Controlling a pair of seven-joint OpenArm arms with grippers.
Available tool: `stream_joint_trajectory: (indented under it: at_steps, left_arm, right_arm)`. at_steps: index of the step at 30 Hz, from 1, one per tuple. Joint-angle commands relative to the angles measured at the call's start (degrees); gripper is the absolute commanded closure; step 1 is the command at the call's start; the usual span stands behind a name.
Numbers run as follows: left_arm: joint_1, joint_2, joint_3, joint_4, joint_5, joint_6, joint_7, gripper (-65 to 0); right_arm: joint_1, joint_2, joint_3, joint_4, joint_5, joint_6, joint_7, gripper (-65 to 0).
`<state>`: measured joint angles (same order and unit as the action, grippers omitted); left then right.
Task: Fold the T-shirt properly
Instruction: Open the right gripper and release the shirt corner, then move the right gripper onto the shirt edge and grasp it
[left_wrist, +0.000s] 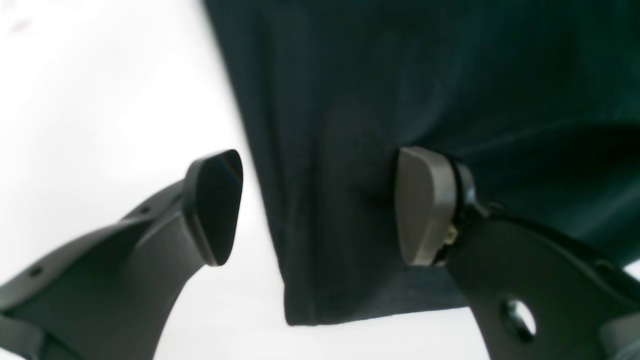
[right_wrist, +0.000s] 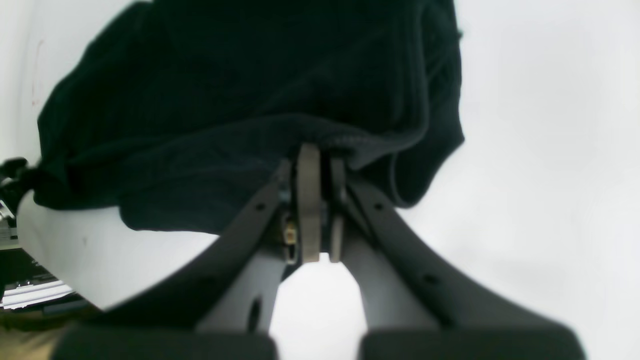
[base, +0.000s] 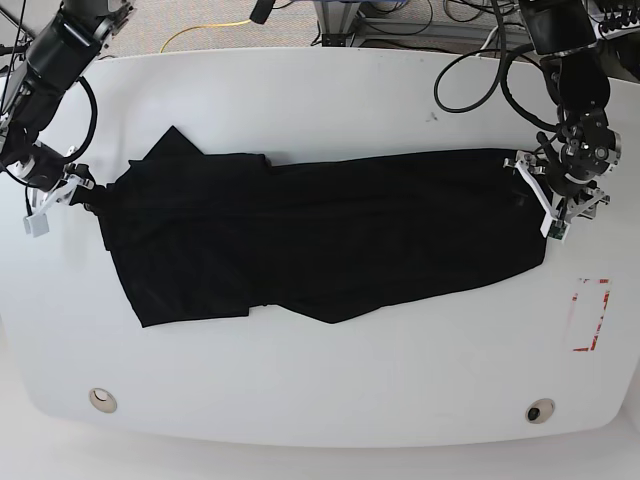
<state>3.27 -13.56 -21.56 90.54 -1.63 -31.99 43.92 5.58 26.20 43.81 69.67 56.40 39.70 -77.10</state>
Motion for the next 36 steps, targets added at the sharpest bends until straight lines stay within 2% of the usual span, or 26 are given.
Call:
stream_joint_trajectory:
  at_steps: [1, 6, 8, 11, 14, 17, 18, 24, 31, 36]
  left_arm:
    - [-1.7, -0.6, -0.3, 1.1, -1.3, 0.2, -0.3, -43.8]
    - [-2.8, -0.6, -0.6, 1.0, -1.3, 0.2, 0.3, -43.8]
    - [-3.0, -0.6, -0.6, 0.8, -1.1, 0.2, 0.3, -43.8]
    - [-3.2, -0.6, -0.5, -0.1, -1.1, 0.2, 0.3, -43.8]
    - [-3.2, -0.6, -0.5, -0.5, -1.1, 0.2, 0.3, -43.8]
    - [-3.2, -0.7, -0.5, -0.6, -1.1, 0.2, 0.3, -43.8]
    - [-3.2, -0.7, -0.5, -0.6, -1.1, 0.2, 0.3, -43.8]
    - [-3.2, -0.8, -0.5, -0.6, -1.1, 0.2, 0.2, -43.8]
    - [-3.2, -0.8, -0.5, -0.6, -1.1, 0.2, 0.2, -43.8]
    - [-3.2, -0.8, -0.5, -0.6, -1.1, 0.2, 0.2, -43.8]
  right_arm:
    - [0.3, 1.6, 0.3, 1.1, 1.9, 0.3, 1.3, 0.0]
    - [-2.5, 1.6, 0.5, 1.1, 1.9, 0.3, 1.4, 0.0]
    - [-3.0, 1.6, 0.5, 1.1, 1.9, 0.3, 1.8, -3.0]
    - [-3.4, 1.6, 0.5, 1.1, 1.9, 0.3, 2.6, -19.2]
    - [-5.5, 1.6, 0.5, 1.1, 2.2, 0.3, 2.8, -42.8]
    - [-7.4, 1.6, 1.4, 1.1, 2.3, 0.3, 2.9, -57.9]
    - [-8.2, 1.5, 2.5, 1.1, 2.3, 0.3, 2.7, -59.5]
    - [-13.8, -2.8, 6.4, 8.4, 2.3, 0.3, 2.1, -59.6]
    - [-14.9, -6.9, 3.3, 9.4, 2.1, 0.3, 2.1, -59.6]
    - [-13.2, -8.8, -1.7, 9.2, 2.0, 0.3, 5.6, -59.6]
